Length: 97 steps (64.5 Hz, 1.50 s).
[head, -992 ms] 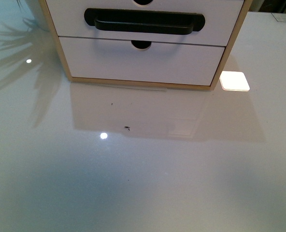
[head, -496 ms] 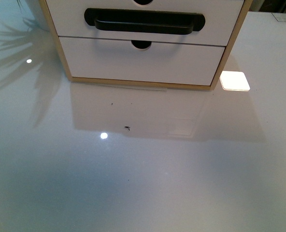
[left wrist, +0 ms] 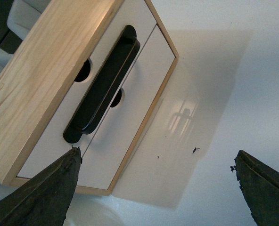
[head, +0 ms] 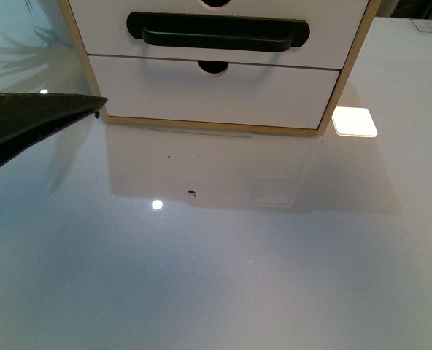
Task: Pull drawer
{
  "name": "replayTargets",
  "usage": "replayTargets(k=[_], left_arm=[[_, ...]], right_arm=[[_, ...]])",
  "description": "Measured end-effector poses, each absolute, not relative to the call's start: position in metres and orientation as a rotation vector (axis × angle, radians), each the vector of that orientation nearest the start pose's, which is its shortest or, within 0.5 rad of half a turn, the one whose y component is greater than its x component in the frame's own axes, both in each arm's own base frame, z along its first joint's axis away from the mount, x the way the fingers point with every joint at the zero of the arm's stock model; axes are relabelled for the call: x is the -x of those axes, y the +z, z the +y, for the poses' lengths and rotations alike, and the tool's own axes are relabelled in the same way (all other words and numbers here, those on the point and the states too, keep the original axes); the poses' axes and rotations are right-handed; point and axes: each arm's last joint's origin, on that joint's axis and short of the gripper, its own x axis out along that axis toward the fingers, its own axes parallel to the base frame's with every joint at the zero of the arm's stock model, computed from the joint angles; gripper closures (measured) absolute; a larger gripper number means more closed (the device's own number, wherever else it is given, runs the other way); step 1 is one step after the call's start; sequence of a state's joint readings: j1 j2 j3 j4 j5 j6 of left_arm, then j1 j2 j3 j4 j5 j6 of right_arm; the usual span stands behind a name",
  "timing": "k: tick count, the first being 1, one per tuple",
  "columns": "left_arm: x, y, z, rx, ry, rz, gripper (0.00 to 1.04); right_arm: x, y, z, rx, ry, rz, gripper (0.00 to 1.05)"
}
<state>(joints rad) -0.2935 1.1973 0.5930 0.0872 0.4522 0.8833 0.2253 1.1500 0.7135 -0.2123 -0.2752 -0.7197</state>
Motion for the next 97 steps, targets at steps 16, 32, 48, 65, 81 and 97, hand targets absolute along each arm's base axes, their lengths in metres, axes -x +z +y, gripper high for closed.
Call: replayTargets(k=[16,32,48,65,81,97], left_arm=[[-0.266,0.218,-0.1,-0.894,-0.972,0.198,0.07],[-0.29,0.219,-0.12,-0.949,-1.02,0.211,0.07],[-0.307,0.207,-0.135,-1.056,-1.037,0.241,0.07],[-0.326,0.197,-0.143,-1.088,-1.044,0.258,0.07],[-0.339,0.194,-0.147,-1.105,-1.049,0.278,0.07],[-0.35,0.188,-0.151,-1.131,-1.05,0.297,0.07]], right_arm=[[-0.261,0.235,0.084,0.734,0.831,0.455,0.09],[-0.288,0.229,0.106,0.761,0.897,0.448,0.09],[-0.314,0.221,0.121,0.776,0.917,0.441,0.09],[-0.338,0.219,0.132,0.783,0.919,0.44,0.09],[-0.348,0.214,0.142,0.786,0.939,0.442,0.09],[-0.355,0.209,0.148,0.783,0.951,0.436,0.09]])
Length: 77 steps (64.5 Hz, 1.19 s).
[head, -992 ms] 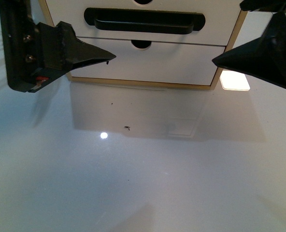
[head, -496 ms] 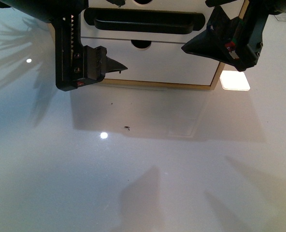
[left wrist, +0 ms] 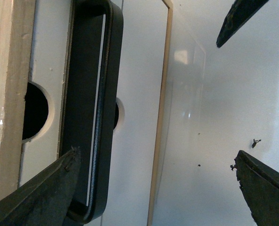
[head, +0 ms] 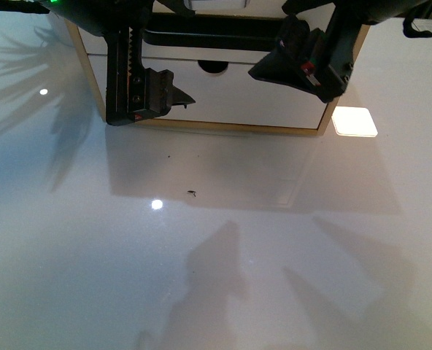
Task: Pull drawer
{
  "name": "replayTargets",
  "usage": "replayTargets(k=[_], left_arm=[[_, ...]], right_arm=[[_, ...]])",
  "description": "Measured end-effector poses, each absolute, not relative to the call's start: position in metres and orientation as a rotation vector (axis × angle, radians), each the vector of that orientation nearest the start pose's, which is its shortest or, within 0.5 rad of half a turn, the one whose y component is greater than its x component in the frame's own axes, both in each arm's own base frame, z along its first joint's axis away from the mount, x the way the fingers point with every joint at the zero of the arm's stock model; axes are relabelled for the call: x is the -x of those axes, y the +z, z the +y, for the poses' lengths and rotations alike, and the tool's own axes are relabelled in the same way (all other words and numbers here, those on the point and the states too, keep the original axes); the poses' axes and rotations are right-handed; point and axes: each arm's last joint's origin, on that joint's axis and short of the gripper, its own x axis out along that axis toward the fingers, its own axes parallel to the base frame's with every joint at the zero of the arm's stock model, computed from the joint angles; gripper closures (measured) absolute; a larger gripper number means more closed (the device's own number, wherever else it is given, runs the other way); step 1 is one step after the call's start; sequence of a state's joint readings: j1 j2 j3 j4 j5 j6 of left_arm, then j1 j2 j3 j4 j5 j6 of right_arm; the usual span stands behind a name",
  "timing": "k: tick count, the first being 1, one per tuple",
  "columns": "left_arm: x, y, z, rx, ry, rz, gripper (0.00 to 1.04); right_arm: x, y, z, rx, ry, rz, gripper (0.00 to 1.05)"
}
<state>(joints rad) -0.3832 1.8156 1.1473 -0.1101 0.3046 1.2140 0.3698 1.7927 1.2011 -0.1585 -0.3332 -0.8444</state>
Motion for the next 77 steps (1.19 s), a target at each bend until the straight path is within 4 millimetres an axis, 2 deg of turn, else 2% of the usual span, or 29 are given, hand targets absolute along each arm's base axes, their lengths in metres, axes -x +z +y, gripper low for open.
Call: replayTargets(k=[12,77], left_arm=[[-0.357,0.181,-0.152,-1.151,-1.049,0.308,0.07],[-0.365,0.166,-0.149,-1.155,-1.052,0.323,0.07]], right_arm=[[-0.366,0.207,0.151,0.78,0.949,0.433,0.09],[-0.373,0.186,0.157,0.769,0.964,0.483,0.09]])
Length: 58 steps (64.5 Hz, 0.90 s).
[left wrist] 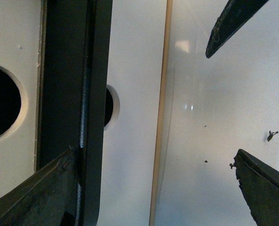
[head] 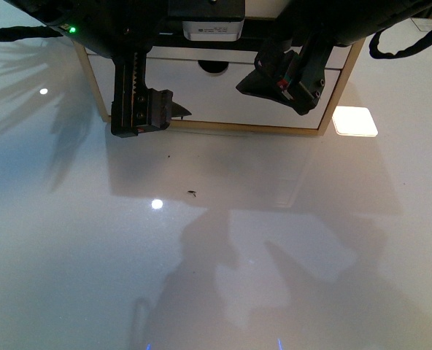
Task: Pull drawer
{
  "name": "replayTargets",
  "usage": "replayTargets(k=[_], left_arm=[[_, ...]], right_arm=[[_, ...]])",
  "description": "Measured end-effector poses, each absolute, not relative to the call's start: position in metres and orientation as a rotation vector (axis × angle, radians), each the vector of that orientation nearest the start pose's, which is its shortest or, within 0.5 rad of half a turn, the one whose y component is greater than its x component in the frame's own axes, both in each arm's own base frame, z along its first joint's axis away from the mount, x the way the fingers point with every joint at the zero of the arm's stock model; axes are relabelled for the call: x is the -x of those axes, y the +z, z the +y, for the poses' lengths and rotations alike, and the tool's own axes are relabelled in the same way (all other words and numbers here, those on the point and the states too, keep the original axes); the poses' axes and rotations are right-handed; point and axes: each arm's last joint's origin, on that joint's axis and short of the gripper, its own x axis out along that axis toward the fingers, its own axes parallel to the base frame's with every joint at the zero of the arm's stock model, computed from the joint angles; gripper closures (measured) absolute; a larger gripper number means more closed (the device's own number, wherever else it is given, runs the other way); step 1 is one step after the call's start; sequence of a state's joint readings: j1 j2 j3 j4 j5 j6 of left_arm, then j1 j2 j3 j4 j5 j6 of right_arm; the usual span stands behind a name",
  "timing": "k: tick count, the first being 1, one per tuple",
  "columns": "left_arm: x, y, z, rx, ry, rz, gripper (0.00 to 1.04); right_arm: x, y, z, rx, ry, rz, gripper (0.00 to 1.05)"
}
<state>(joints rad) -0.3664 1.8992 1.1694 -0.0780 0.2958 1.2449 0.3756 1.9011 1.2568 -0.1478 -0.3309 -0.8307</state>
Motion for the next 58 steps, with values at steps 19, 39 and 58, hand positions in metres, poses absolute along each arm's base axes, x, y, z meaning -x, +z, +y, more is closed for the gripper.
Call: replayTargets(k=[19,39,58], left_arm=[[-0.361,0.162,-0.148,-1.142,-1.087,0.323,0.07],[-0.35,0.163,-0.145,-1.138,-1.13,0.35,0.07],[-0.33,0.166,-0.138,-1.146,-1.182,0.371,0.07]], right_arm=[[-0.367,0.183,0.157,0.751,1.008,0.548,0.09],[-0.359,0.183,0.156,0.751,1.07,0.589,0.09],[-0.34,0.186,0.159,0.76,1.14,0.615,0.09]])
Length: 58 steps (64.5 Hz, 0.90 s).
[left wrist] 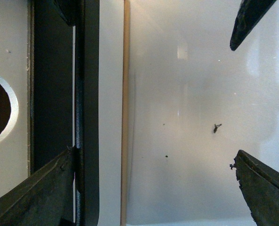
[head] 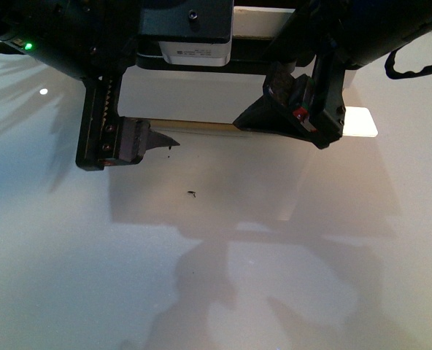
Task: Pull drawer
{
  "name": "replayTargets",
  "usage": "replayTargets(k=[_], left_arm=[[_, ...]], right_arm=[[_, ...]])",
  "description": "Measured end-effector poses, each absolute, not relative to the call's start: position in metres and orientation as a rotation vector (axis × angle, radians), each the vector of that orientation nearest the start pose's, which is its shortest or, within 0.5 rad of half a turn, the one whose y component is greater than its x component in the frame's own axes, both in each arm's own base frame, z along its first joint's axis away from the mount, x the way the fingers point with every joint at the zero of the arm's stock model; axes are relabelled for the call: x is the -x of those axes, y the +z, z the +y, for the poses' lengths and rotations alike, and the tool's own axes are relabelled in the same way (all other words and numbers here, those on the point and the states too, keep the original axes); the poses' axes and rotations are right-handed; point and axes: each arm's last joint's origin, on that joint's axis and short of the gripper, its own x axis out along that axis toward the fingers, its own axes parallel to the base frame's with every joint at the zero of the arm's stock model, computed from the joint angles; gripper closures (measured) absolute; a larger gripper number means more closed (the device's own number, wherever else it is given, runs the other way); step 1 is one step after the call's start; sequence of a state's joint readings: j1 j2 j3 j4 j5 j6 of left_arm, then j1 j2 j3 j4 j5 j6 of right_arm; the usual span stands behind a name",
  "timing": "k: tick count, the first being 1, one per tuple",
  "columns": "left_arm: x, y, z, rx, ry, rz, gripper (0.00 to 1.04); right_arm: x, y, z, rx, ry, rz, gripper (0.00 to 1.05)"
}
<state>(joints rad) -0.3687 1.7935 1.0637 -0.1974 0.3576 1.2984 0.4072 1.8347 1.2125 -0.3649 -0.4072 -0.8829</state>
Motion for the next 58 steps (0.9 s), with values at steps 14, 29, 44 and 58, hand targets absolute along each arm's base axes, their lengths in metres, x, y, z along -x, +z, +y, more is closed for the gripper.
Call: replayTargets(k=[14,29,44,58], left_arm=[[-0.312,0.169,-0.132,-1.152,-1.212,0.398,0.07],[-0.296,0.17,-0.127,-1.149,-1.225,0.423,0.07],[-0.292,0.17,-0.126,-1.128,-1.195,0.394,0.07],[-0.285,0.174,-0.126,-1.079,-1.156,0.346,0.07]], right_arm=[[-0.321,0.186,0.164,0.784,1.194,0.618,0.09],[-0.307,0.185,0.167,0.799,1.223,0.626,0.09],[-0.305,0.185,0.168,0.784,1.212,0.6,0.09],[-0.299,0.191,0.165,0.742,1.175,0.566,0.09]])
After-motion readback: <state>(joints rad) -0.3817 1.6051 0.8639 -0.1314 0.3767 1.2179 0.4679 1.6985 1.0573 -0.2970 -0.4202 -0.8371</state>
